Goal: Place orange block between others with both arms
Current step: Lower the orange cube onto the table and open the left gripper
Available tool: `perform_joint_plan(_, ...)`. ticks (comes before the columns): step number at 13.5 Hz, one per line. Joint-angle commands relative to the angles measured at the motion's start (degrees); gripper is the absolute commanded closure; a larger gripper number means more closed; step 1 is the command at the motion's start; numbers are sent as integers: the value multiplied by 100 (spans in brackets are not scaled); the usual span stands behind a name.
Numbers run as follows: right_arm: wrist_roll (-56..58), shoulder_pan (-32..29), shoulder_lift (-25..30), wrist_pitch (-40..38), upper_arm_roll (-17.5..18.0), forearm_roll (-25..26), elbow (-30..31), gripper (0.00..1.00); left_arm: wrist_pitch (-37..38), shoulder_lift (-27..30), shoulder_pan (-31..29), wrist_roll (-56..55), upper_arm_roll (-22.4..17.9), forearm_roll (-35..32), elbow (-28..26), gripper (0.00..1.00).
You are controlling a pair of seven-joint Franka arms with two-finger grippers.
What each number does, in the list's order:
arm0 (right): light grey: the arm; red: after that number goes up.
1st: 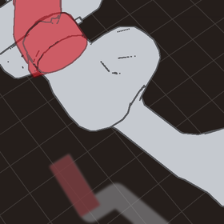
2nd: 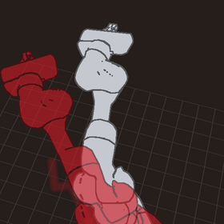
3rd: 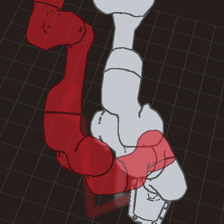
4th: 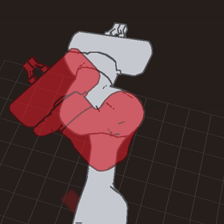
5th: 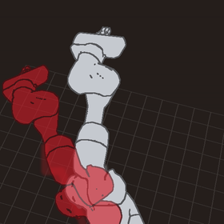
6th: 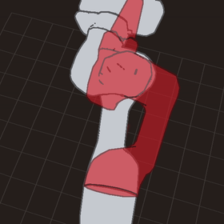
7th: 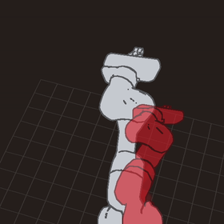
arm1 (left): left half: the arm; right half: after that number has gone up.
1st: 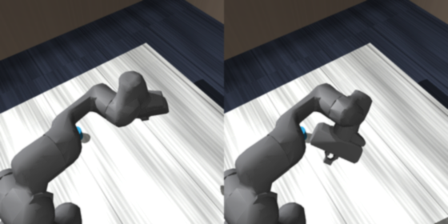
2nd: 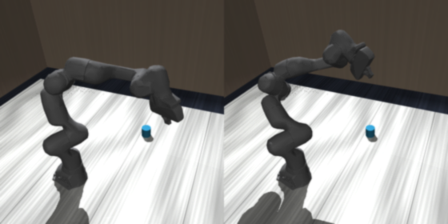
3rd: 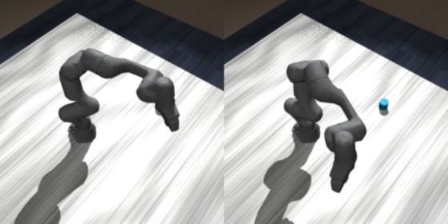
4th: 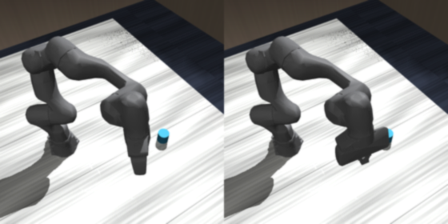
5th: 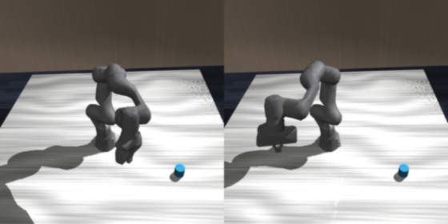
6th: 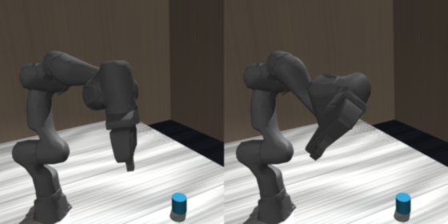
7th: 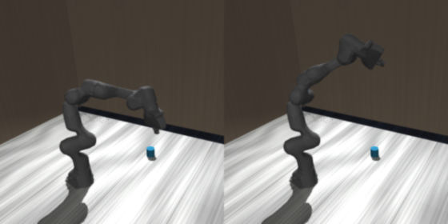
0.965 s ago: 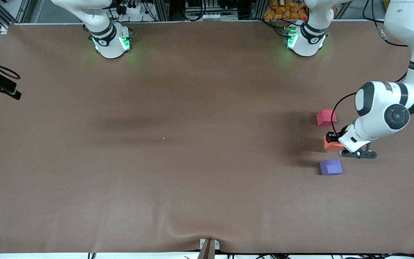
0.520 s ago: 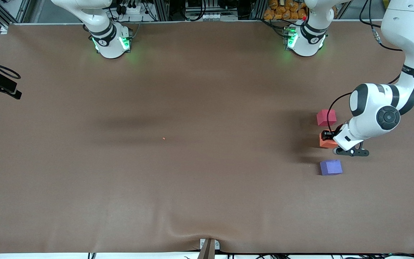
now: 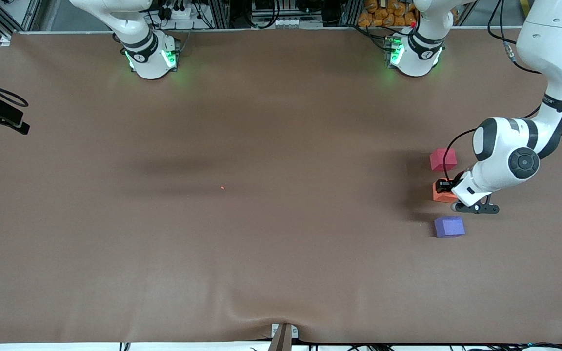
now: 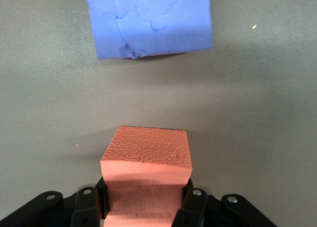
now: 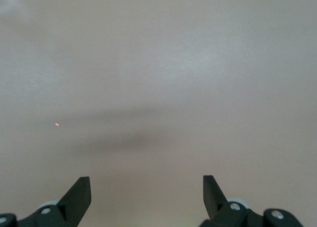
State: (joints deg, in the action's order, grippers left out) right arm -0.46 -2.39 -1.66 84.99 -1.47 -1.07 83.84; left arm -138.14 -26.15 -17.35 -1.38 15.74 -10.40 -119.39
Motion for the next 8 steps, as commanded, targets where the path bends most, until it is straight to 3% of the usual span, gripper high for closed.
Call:
perform_joint_plan(1, -69, -60, -36, -88, 50, 28, -114, 0, -82, -22, -58, -126, 34, -199, 12, 75)
perform_joint_plan(2, -69, -60, -36, -88, 50, 28, -114, 0, -82, -22, -67, -126, 34, -199, 38, 41)
perform_joint_plan(3, -69, -60, -36, -88, 50, 28, -114, 0, -73, -30, -67, -126, 34, -199, 82, 0)
perform_joint_plan(8, -69, -51, -36, -88, 50, 28, -114, 0, 337, 197, 29, -573, 122, -191, 442, 0)
